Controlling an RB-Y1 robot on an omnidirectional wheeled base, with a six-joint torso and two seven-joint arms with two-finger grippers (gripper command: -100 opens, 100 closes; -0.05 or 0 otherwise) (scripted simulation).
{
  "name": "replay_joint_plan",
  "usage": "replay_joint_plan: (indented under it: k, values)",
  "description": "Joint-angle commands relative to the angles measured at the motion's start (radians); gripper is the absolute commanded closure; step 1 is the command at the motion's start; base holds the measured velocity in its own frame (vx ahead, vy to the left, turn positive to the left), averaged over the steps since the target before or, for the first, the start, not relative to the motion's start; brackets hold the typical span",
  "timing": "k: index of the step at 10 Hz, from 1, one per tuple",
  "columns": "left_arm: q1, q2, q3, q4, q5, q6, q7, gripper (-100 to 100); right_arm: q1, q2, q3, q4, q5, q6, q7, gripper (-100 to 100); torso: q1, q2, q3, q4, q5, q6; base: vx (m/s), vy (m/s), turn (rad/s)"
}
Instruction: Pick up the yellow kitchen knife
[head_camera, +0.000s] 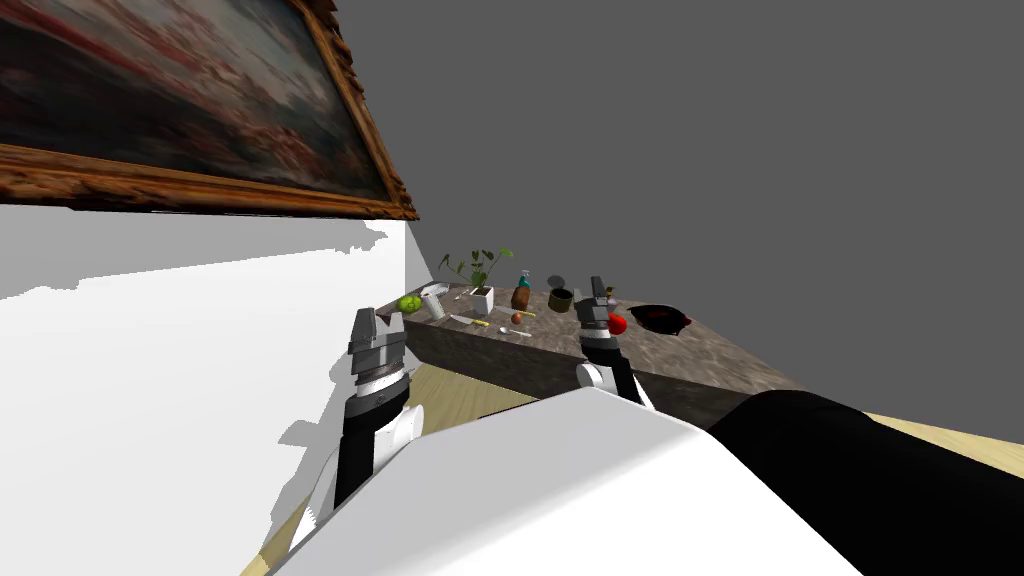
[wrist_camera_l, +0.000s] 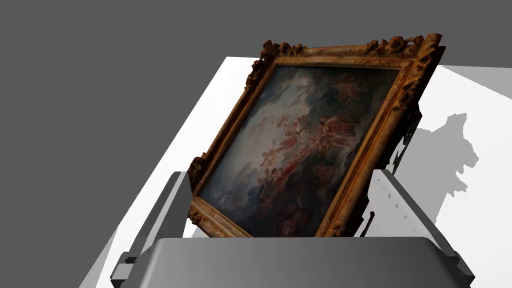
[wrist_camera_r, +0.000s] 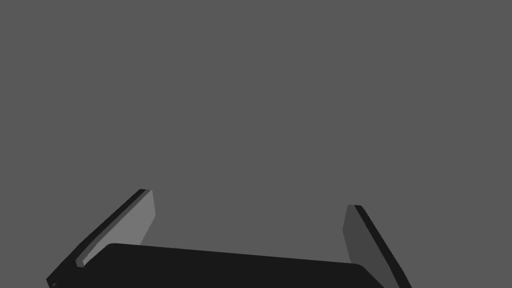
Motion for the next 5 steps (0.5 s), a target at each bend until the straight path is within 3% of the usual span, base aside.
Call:
replay_joint_plan:
  k: [1, 3, 5]
  values:
    - [0.0, 0.0, 0.0, 0.0, 0.0, 0.0, 0.0, 0, 0.014, -0.029, -0.013, 0.009, 0.002, -0.007, 0.005, -100, 0.0, 0.0, 0.0, 0.0, 0.0, 0.0, -0.002, 0.033, 0.067]
    - [0.0, 0.0, 0.0, 0.0, 0.0, 0.0, 0.0, 0, 0.045, -0.073, -0.042, 0.033, 0.009, -0.024, 0.018, -100, 0.004, 0.0, 0.0, 0.0, 0.001, 0.0, 0.012, 0.099, 0.116]
    - [0.0, 0.0, 0.0, 0.0, 0.0, 0.0, 0.0, 0, 0.09, -0.116, -0.085, 0.071, 0.021, -0.05, 0.038, -100, 0.01, 0.0, 0.0, 0.0, 0.002, 0.0, 0.009, 0.167, 0.149]
